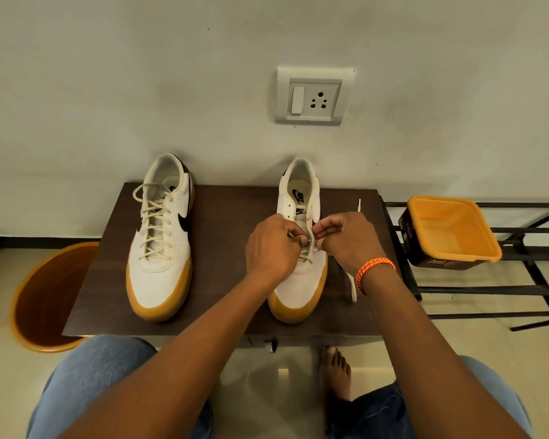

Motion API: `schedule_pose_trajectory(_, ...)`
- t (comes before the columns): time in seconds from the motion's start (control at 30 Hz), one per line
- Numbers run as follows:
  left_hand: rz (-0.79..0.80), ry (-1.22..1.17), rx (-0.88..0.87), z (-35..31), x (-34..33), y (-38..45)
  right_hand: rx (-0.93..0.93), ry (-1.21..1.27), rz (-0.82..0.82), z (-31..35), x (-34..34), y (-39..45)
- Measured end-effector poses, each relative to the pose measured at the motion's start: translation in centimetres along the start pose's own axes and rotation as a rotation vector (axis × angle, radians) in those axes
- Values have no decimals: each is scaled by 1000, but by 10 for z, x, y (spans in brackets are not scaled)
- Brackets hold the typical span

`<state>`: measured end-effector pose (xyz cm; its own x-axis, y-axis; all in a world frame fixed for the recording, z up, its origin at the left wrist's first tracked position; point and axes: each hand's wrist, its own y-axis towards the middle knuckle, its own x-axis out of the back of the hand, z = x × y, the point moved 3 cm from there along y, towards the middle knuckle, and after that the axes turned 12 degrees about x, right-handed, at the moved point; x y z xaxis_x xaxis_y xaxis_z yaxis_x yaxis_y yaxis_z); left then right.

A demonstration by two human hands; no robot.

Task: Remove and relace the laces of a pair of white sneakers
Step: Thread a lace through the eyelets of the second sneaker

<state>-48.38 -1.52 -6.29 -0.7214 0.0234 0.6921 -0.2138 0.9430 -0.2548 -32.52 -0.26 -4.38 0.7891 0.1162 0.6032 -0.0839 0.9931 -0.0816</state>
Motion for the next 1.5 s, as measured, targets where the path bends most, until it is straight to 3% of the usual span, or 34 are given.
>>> schedule_pose_trajectory(0.13,-13,11,-4,1,-2,2,-6,-5,-5,1,-1,0)
schedule_pose_trajectory(0.37,115,-212,39,8,-9,11,8,4,-6,4,3,-2)
schedule_pose_trajectory(0.67,315,2,-44,0,11,16,72,-111,-33,6,8,-7)
schedule_pose_trajectory(0.8,258,143,-88,-4,13,7,119,-144,-66,8,7,-7)
schedule_pose_trajectory(0.93,213,128,-79,-4,10,7,125,-100,-180,12,12,-6)
schedule_pose_trajectory(1.07,202,115,-79,-3,12,7,84,229,-401,14,32,-3)
schedule_pose_trajectory(1.13,200,104,-87,-3,12,7,26,295,-304,11,31,-2)
schedule_pose_trajectory(1.23,185,93,-101,-2,11,7,-59,180,-6,2,11,-5)
schedule_pose_trajectory(1.37,177,88,-107,-2,10,7,52,-64,-50,3,3,-6)
schedule_pose_trajectory(1.5,184,86,-104,-2,9,7,65,6,-113,4,10,-5)
